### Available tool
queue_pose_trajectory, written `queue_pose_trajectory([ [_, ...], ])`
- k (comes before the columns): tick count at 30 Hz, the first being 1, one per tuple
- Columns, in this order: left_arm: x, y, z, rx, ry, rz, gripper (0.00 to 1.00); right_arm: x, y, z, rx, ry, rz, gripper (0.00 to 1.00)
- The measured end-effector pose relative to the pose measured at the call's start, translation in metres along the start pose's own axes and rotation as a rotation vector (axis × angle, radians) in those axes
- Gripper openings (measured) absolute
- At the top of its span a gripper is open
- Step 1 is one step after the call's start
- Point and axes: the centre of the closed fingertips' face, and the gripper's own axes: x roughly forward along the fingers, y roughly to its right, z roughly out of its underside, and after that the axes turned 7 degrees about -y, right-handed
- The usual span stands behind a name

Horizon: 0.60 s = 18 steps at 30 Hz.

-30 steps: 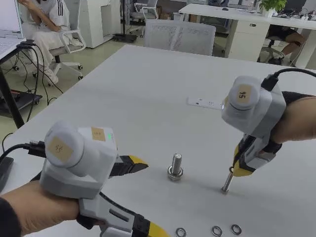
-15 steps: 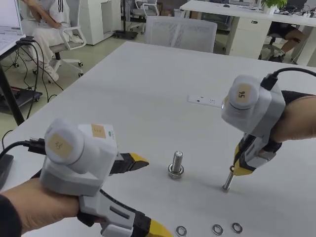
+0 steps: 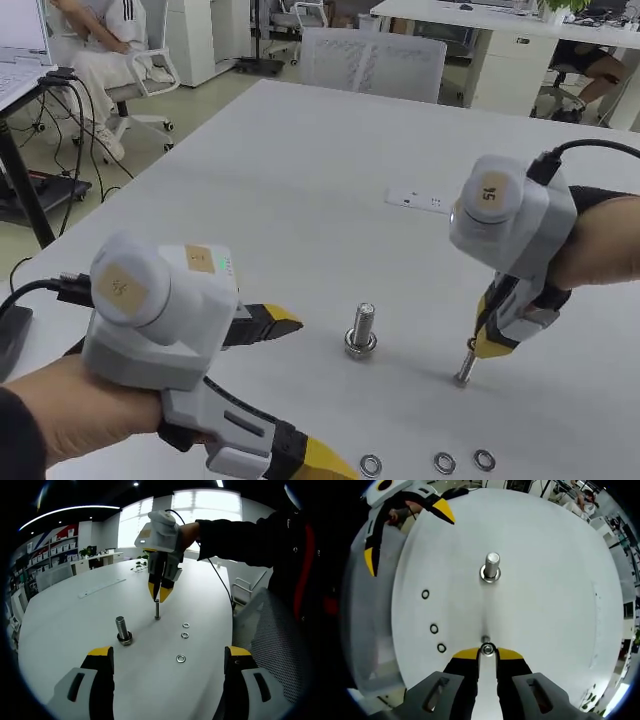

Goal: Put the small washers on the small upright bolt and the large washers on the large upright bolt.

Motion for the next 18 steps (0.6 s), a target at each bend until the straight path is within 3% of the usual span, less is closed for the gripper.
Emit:
queue_pose_trajectory([
  [18, 0.000, 0.001, 0.003, -0.007, -0.011, 0.003, 0.91, 0.027, -0.007, 0.001, 0.022, 0.001, -0.034, 0.13],
])
